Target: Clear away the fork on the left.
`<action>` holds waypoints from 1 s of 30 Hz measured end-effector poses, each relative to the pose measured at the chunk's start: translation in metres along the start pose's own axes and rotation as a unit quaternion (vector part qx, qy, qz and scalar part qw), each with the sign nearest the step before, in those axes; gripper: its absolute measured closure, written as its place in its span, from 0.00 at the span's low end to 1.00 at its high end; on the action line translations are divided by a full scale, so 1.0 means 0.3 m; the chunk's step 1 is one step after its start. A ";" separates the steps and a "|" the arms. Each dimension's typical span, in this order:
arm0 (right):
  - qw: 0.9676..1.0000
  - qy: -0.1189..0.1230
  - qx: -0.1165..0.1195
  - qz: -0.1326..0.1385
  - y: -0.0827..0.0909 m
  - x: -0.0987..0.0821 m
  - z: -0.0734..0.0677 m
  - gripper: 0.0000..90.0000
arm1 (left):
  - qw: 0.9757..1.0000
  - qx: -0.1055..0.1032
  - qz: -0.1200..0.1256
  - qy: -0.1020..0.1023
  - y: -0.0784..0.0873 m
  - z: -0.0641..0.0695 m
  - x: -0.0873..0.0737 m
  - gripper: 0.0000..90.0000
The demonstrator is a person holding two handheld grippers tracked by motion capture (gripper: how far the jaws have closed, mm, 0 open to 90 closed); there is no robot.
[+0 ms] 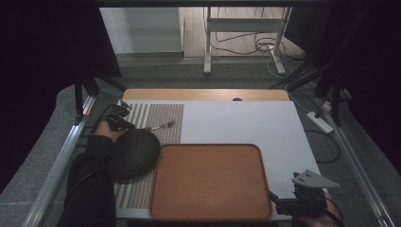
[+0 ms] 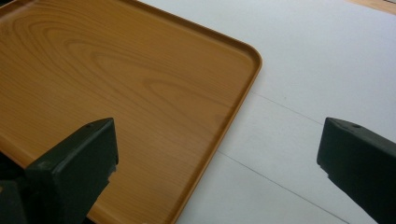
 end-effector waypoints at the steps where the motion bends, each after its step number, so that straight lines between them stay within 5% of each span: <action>1: 1.000 0.000 0.000 0.000 0.000 0.000 0.000 0.00 | 1.000 -0.004 0.004 0.004 0.006 -0.002 0.005 0.96; 4: 1.000 0.000 0.000 0.000 0.000 0.000 0.000 0.00 | 1.000 -0.005 0.014 0.008 0.014 0.002 0.018 0.84; 9: 1.000 -0.001 0.001 0.001 -0.001 0.000 0.000 0.00 | 0.999 -0.001 0.034 -0.007 0.025 0.034 0.055 0.40; 16: 1.000 0.001 0.001 -0.001 -0.001 0.000 0.000 0.00 | 0.999 -0.040 0.019 -0.017 -0.008 0.090 0.102 0.02; 19: 1.000 0.000 0.001 0.000 0.000 0.000 0.000 0.00 | 0.998 -0.057 0.009 -0.033 -0.031 0.117 0.112 0.00; 25: 1.000 -0.001 0.003 0.002 0.000 -0.001 0.000 0.00 | 0.997 -0.029 -0.033 -0.064 -0.089 0.146 0.121 0.00; 26: 1.000 -0.001 0.003 0.002 0.000 -0.001 0.001 0.00 | 0.996 -0.012 -0.042 -0.072 -0.098 0.145 0.121 0.02; 30: 1.000 -0.001 0.003 0.002 0.000 -0.001 0.001 0.00 | 0.996 -0.009 -0.043 -0.079 -0.095 0.134 0.122 0.16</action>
Point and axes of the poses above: each handheld gripper's, and its own axes: y roughly backward along the jaws, x roughly out of its top, z roughly to its right, the point moved 3 cm from there along -y, roughly forward along the jaws, and after that the axes turned 7 degrees about y, right-handed, at the moved point
